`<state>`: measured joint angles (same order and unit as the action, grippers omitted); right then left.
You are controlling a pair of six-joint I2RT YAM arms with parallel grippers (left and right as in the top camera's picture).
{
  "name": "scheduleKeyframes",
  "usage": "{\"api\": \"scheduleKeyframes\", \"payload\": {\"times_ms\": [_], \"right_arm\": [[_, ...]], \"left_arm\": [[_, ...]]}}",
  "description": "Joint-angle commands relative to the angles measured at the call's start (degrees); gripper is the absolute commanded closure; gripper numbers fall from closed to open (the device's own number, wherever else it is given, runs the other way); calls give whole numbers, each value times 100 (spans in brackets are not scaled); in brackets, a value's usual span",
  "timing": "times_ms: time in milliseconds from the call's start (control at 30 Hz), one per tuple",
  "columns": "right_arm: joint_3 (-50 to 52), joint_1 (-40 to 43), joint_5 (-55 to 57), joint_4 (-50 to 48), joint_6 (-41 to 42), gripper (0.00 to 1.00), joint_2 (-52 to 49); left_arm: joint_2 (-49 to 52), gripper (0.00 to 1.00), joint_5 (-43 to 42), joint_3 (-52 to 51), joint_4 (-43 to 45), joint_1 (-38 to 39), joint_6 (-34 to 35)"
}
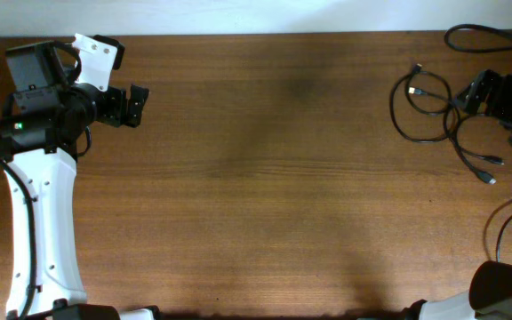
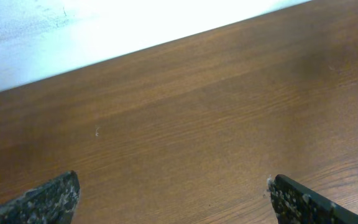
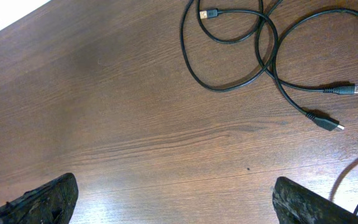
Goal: Untangle cables
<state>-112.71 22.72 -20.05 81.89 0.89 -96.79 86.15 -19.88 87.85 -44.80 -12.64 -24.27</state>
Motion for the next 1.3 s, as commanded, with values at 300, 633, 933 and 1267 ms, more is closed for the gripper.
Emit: {"api": "scheduleKeyframes", "payload": {"times_ms": [300, 633, 933, 1267], "right_arm": [[-35, -24, -72, -2, 4, 1, 48], [-35, -24, -72, -2, 4, 1, 48], [-35, -24, -72, -2, 4, 1, 48], [-35, -24, -72, -2, 4, 1, 48]], "left_arm": [[-122, 1, 50, 4, 7, 31, -50], [-2518, 1, -319, -2116, 1078, 955, -50], [-5525, 1, -872, -6264, 4739, 951, 960], [-7436, 1, 291, -8118, 5333, 951, 2258]]}}
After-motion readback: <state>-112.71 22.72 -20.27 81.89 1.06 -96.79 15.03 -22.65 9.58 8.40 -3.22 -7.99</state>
